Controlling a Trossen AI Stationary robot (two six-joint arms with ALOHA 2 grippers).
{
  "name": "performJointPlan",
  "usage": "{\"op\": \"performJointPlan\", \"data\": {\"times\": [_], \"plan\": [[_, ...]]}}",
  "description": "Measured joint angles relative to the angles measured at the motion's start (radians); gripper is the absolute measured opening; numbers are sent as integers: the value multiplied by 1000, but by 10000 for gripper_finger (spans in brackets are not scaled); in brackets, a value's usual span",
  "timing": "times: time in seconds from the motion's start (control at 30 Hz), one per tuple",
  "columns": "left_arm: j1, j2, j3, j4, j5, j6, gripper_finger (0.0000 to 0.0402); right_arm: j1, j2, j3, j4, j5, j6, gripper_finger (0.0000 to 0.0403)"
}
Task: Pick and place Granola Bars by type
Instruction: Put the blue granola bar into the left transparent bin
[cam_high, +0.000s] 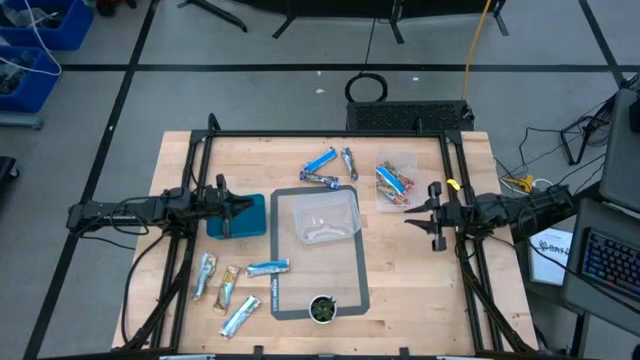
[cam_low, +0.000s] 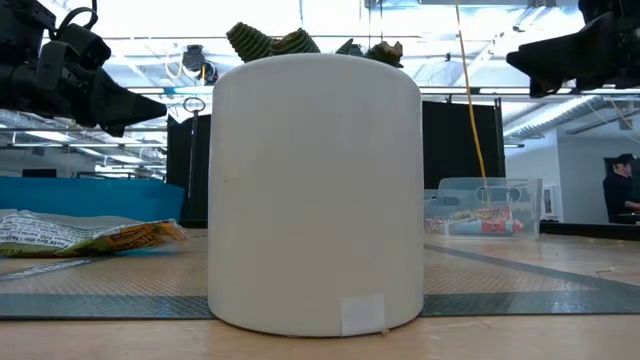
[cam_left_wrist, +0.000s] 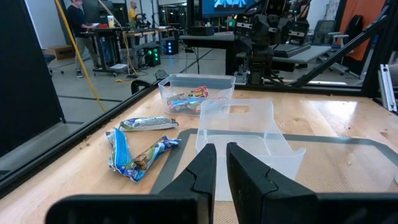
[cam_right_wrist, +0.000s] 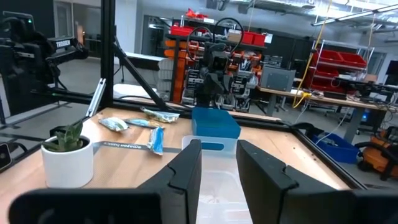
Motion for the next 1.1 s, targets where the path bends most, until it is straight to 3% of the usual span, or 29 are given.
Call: {"op": "performJointPlan", "data": {"times": [0.33,0.7,0.97,1.1], "plan": [[0,0,0,0,0,0,42,0,-58,0,-64,-2,-3,92],[0,0,0,0,0,0,42,0,-58,-80,44,-9,-5,92],[0,0,0,0,0,0,42,0,-58,-82,26,-135,0,92],[0,0,0,0,0,0,42,0,-58,-83,20,-134,-2,92]]}}
